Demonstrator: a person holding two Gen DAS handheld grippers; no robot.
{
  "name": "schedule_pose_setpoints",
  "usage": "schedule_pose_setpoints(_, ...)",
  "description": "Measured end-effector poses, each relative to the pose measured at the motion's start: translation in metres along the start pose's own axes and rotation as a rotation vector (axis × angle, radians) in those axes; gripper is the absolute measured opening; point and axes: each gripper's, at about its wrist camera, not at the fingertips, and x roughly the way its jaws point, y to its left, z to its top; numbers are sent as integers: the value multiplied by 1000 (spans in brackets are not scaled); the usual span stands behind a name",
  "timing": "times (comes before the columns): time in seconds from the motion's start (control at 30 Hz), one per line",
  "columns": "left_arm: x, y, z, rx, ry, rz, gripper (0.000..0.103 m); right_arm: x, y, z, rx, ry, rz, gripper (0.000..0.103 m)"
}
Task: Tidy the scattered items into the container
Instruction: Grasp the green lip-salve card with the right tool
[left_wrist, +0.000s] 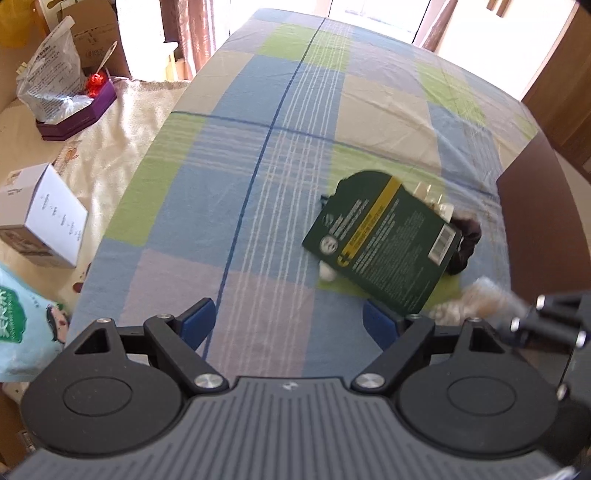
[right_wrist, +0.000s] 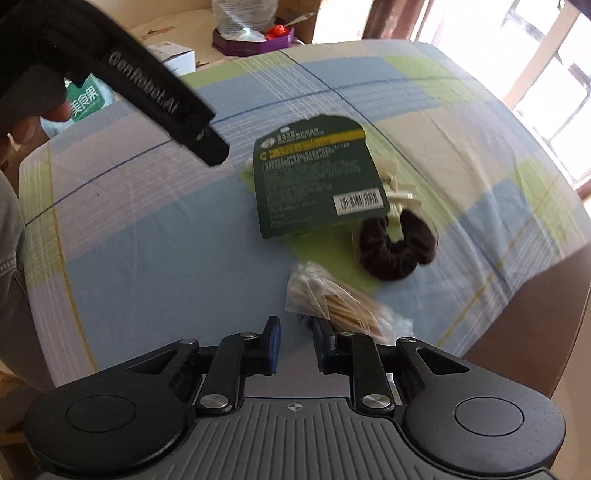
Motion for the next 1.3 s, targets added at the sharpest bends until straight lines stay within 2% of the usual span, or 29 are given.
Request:
schedule_pose_setpoints(0.07,4,-3,12,19,-17,-17,85,-3,-5,-12,84,-16,27,24)
schedule_pose_setpoints(0.17,14,-10,32,74,-44,-83,90,-10,-13,-27,203,-31,61,24)
schedule_pose_setpoints(0.3,31,-24,54,221,-52,-174,94,-24,-21,-42,370,-49,93,26)
schedule_pose_setpoints(0.33,36,-28,57,263,-45,-190,97,-29,-24,-46,405,-62,99,33)
schedule_pose_setpoints(0.4,44,-37,62,349,-30,-204,98,-43,-28,-52,470,-99,89,88)
schedule_pose_setpoints(0.43,48,-42,64,393,-21,-199,98,-49,-29,-55,482,-120,81,90)
schedule_pose_setpoints(0.53,58,-53,63,498,-7,-192,99,-60,-34,-63,514,-148,80,89)
schedule_pose_setpoints(0.63,63,-57,63,516,-5,-216,100,-66,-40,-70,548,-155,83,89)
schedule_pose_setpoints(0.77,53,-60,53,546,-18,-305,70,-69,-40,-68,541,-175,81,89)
schedule_pose_setpoints(0.8,50,-63,47,575,-19,-323,67,-68,-40,-66,533,-185,84,89)
schedule_pose_setpoints(0.9,38,-67,27,634,-16,-370,41,-66,-32,-63,492,-205,91,89)
schedule_pose_setpoints(0.93,35,-68,20,642,-7,-389,29,-66,-30,-62,479,-209,90,89)
schedule_pose_setpoints(1.07,19,-68,-12,641,18,-453,28,-61,-25,-62,465,-218,108,89)
schedule_pose_setpoints(1.17,11,-59,-34,582,35,-435,36,-54,-30,-69,546,-230,195,89)
schedule_pose_setpoints(1.23,5,-49,-44,512,36,-413,37,-52,-33,-72,600,-244,249,74)
schedule_pose_setpoints(1.27,2,-42,-47,468,30,-400,37,-52,-34,-72,624,-255,270,62)
schedule_pose_setpoints(1.3,-2,-34,-49,418,20,-391,37,-52,-36,-72,648,-266,291,62)
